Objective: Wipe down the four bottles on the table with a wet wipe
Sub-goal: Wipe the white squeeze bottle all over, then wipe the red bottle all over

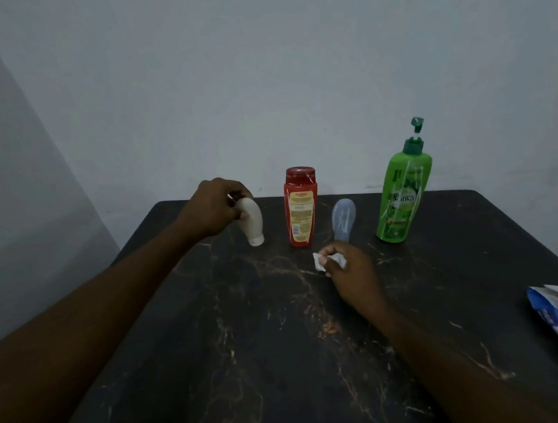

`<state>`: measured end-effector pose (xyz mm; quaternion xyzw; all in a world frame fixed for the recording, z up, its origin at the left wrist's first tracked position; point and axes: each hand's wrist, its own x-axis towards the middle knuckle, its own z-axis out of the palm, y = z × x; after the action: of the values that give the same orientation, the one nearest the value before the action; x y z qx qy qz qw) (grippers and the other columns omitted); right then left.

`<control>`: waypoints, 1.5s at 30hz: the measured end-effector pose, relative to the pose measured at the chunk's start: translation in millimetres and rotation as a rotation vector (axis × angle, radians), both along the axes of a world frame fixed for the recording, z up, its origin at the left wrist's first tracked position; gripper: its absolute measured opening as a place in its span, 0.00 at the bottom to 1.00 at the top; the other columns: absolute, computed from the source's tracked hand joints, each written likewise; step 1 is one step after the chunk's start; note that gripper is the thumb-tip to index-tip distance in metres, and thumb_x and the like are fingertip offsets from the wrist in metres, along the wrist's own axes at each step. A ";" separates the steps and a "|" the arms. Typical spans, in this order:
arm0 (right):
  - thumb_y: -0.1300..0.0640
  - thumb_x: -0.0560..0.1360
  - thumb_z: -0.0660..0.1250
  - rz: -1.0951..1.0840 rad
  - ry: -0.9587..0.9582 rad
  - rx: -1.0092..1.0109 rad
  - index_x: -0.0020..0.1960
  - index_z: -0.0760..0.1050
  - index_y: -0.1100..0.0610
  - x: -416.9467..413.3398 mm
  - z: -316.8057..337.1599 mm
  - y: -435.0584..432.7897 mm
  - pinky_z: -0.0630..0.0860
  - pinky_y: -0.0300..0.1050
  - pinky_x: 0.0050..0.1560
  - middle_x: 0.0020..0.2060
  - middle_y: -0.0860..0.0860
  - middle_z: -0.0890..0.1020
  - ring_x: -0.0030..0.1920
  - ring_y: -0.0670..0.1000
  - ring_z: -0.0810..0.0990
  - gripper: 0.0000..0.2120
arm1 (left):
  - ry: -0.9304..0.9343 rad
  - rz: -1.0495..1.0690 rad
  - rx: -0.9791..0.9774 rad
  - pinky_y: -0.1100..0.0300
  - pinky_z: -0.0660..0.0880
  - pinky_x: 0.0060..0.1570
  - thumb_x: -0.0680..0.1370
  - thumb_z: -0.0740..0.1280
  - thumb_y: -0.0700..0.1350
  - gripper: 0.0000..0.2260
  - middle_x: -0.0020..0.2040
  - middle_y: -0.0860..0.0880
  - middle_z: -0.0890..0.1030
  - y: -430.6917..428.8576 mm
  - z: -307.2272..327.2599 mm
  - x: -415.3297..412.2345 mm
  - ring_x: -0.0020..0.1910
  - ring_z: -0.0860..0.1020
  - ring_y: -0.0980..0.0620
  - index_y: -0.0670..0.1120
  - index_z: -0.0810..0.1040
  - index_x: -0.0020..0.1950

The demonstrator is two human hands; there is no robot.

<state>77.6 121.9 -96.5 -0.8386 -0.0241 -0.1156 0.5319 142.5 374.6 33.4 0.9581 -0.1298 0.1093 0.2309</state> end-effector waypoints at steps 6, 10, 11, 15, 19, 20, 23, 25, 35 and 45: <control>0.56 0.79 0.67 -0.047 -0.002 0.027 0.46 0.80 0.52 8.2 -4.5 -1.5 0.69 0.34 0.41 0.42 0.45 0.82 0.44 0.40 0.78 0.04 | 0.056 -0.009 0.044 0.57 0.77 0.54 0.74 0.76 0.35 0.17 0.61 0.42 0.83 -7.6 -7.0 16.0 0.56 0.81 0.46 0.43 0.82 0.62; 0.54 0.79 0.68 -0.043 -0.005 0.052 0.45 0.80 0.50 7.8 -6.3 -3.3 0.69 0.34 0.40 0.41 0.45 0.82 0.42 0.40 0.79 0.04 | 0.084 -0.014 0.058 0.59 0.76 0.53 0.74 0.76 0.35 0.17 0.61 0.43 0.83 -8.7 -13.6 22.4 0.57 0.81 0.46 0.43 0.82 0.62; 0.53 0.79 0.68 -0.044 0.000 0.057 0.45 0.80 0.50 8.1 -6.7 -3.4 0.70 0.35 0.40 0.41 0.44 0.82 0.42 0.40 0.79 0.04 | 0.089 -0.015 0.063 0.59 0.76 0.53 0.74 0.75 0.35 0.17 0.61 0.43 0.83 -9.0 -15.0 23.7 0.57 0.82 0.46 0.43 0.82 0.62; 0.54 0.79 0.68 -0.051 0.003 0.057 0.45 0.80 0.50 7.6 -6.6 -3.1 0.70 0.35 0.41 0.41 0.44 0.82 0.43 0.40 0.79 0.04 | 0.095 -0.008 0.082 0.59 0.76 0.53 0.75 0.75 0.35 0.17 0.62 0.42 0.83 -11.4 -21.1 25.2 0.58 0.81 0.44 0.43 0.81 0.64; 0.55 0.79 0.68 -0.055 0.013 0.050 0.46 0.80 0.50 8.0 -7.2 -3.8 0.69 0.36 0.41 0.42 0.44 0.82 0.44 0.41 0.79 0.04 | 0.086 -0.006 0.098 0.60 0.75 0.52 0.75 0.75 0.35 0.18 0.63 0.42 0.82 -12.9 -23.9 25.4 0.58 0.81 0.44 0.43 0.81 0.64; 0.55 0.79 0.68 -0.057 0.016 0.048 0.46 0.80 0.50 8.4 -7.4 -3.6 0.69 0.36 0.41 0.42 0.44 0.82 0.44 0.41 0.79 0.04 | 0.085 -0.007 0.103 0.60 0.75 0.52 0.75 0.75 0.35 0.18 0.63 0.42 0.82 -13.6 -24.0 25.3 0.58 0.81 0.45 0.43 0.81 0.64; 0.56 0.79 0.68 -0.062 0.019 0.046 0.47 0.80 0.51 9.4 -8.0 -3.1 0.69 0.35 0.40 0.43 0.46 0.82 0.45 0.41 0.78 0.03 | 0.089 -0.017 0.119 0.61 0.74 0.51 0.75 0.75 0.35 0.18 0.63 0.42 0.82 -15.5 -24.6 24.9 0.59 0.81 0.45 0.43 0.80 0.64; 0.56 0.79 0.67 -0.069 0.038 0.049 0.48 0.80 0.52 9.4 -7.5 -3.0 0.70 0.36 0.41 0.44 0.46 0.82 0.45 0.42 0.78 0.03 | 0.097 -0.022 0.133 0.59 0.75 0.53 0.74 0.75 0.36 0.20 0.64 0.42 0.81 -15.4 -25.3 24.6 0.59 0.81 0.44 0.44 0.79 0.66; 0.57 0.79 0.67 -0.072 0.045 0.073 0.48 0.80 0.52 9.8 -8.7 -4.1 0.71 0.36 0.42 0.44 0.46 0.82 0.46 0.42 0.79 0.03 | 0.009 -0.028 0.086 0.52 0.74 0.63 0.72 0.79 0.49 0.33 0.72 0.46 0.75 -24.3 -5.7 27.5 0.69 0.75 0.45 0.49 0.70 0.75; 0.56 0.79 0.67 -0.057 0.024 0.122 0.47 0.79 0.51 13.0 -12.7 -6.3 0.77 0.42 0.45 0.43 0.46 0.83 0.44 0.46 0.81 0.04 | -0.042 -0.282 0.101 0.56 0.78 0.57 0.77 0.74 0.55 0.27 0.65 0.44 0.81 -77.3 29.5 44.2 0.61 0.80 0.48 0.49 0.72 0.73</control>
<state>90.6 115.6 -109.2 -0.8063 0.0134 -0.1221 0.5786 186.6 297.3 62.9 0.9382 -0.2733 0.0893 0.1927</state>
